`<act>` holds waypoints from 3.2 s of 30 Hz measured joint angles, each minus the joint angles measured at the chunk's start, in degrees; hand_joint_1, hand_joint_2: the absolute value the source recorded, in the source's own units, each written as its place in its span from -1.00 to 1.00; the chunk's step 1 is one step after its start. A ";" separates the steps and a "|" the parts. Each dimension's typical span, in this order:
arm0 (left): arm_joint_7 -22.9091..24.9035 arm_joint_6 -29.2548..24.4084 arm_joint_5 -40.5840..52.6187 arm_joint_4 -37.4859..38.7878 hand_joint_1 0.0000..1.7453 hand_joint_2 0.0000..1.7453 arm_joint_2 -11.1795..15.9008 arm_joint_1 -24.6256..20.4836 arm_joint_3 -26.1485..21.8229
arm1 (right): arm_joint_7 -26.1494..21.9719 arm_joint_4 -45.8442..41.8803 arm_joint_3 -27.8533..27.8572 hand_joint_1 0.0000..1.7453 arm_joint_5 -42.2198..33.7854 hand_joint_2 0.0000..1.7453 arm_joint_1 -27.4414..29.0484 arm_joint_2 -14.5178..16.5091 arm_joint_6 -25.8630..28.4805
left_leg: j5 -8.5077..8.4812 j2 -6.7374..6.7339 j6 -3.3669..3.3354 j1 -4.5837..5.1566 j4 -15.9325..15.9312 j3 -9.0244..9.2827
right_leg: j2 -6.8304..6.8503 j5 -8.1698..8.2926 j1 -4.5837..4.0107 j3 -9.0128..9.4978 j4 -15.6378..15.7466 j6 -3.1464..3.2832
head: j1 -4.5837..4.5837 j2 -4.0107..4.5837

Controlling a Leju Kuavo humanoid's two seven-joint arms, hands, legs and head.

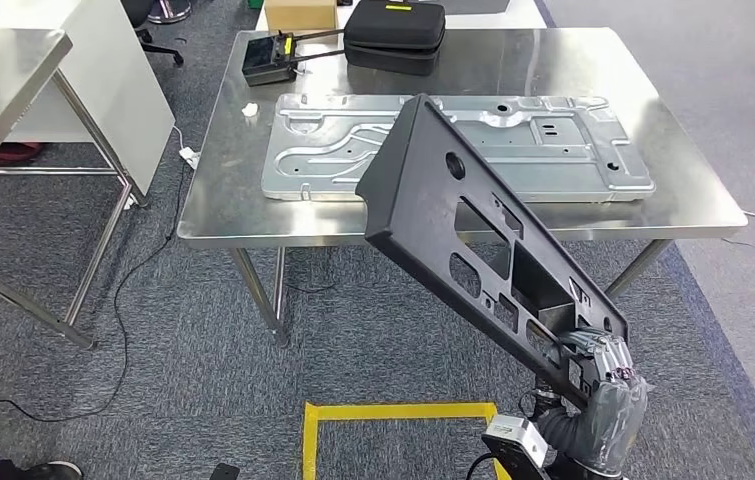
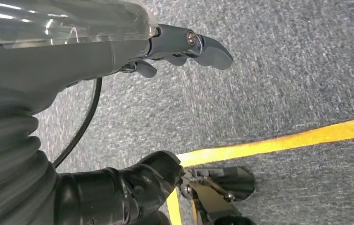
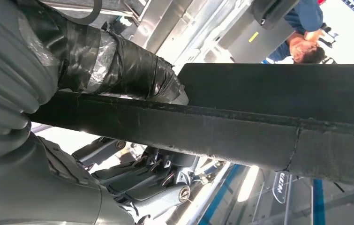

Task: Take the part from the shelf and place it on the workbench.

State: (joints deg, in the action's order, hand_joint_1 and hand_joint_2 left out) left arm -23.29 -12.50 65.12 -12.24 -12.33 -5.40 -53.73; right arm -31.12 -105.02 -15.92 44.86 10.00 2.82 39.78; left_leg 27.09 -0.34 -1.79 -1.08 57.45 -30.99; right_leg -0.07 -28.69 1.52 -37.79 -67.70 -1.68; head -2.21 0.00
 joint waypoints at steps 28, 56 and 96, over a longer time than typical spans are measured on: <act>0.33 0.13 0.60 0.00 -1.00 1.00 0.03 -0.49 0.23 | 0.48 0.37 -0.80 1.00 0.69 1.00 -1.53 -0.14 0.00 | -0.38 0.07 -0.16 -0.02 0.51 -1.24 | -0.11 -6.03 -0.63 -2.51 -7.78 0.18 | 0.03 0.00; 0.66 0.76 1.60 0.00 -1.00 1.00 -0.01 -0.86 1.46 | 2.28 1.07 -2.17 1.00 2.02 1.00 -5.43 -1.19 0.00 | -1.37 0.17 -0.45 0.31 -0.43 -1.53 | -0.08 -5.35 -0.99 2.66 -0.58 0.74 | -0.13 0.00; 2.74 2.12 4.45 0.00 -1.00 1.00 -0.74 -2.54 4.40 | 10.33 6.72 -9.28 1.00 6.96 1.00 -22.47 -4.11 -1.87 | 2.15 0.71 1.13 0.62 0.42 1.31 | -0.07 3.76 -1.23 1.94 7.74 1.51 | -0.02 0.00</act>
State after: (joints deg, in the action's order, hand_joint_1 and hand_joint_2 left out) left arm -20.55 -10.38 69.57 -12.24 -13.07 -7.94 -49.33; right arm -20.79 -98.30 -25.20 51.82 -12.47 -1.29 37.91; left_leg 29.24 0.38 -0.66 -0.46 57.87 -29.68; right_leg -0.14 -24.93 0.29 -35.85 -59.96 -0.17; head -2.23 0.00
